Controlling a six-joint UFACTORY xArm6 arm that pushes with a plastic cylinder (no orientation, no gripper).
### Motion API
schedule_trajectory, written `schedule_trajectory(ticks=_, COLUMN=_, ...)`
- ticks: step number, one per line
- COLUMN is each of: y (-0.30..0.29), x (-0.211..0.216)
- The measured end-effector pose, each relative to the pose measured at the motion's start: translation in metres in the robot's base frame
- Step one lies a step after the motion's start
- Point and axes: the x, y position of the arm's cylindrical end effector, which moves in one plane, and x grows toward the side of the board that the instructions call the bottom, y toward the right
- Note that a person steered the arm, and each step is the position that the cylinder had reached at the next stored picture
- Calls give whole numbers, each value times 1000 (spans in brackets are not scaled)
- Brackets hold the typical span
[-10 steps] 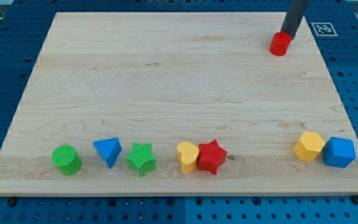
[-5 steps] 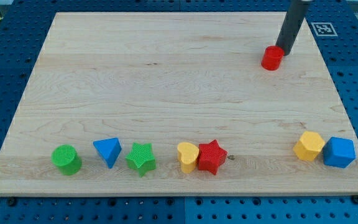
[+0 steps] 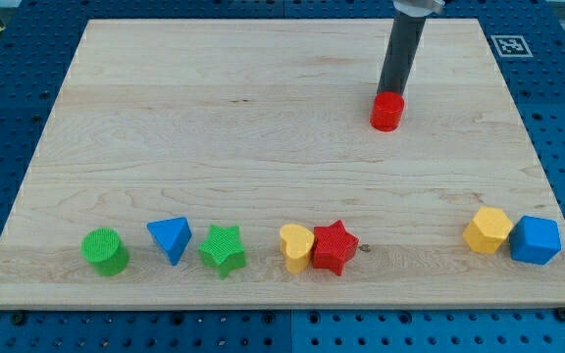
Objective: Push the red circle closer to the yellow hexagon
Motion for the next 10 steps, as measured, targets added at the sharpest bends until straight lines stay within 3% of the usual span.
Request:
schedule_trajectory(ticks=2, y=-3, x=46)
schedule_trajectory(ticks=5, y=-25, x=57)
schedule_trajectory(ticks=10, y=-56, x=111)
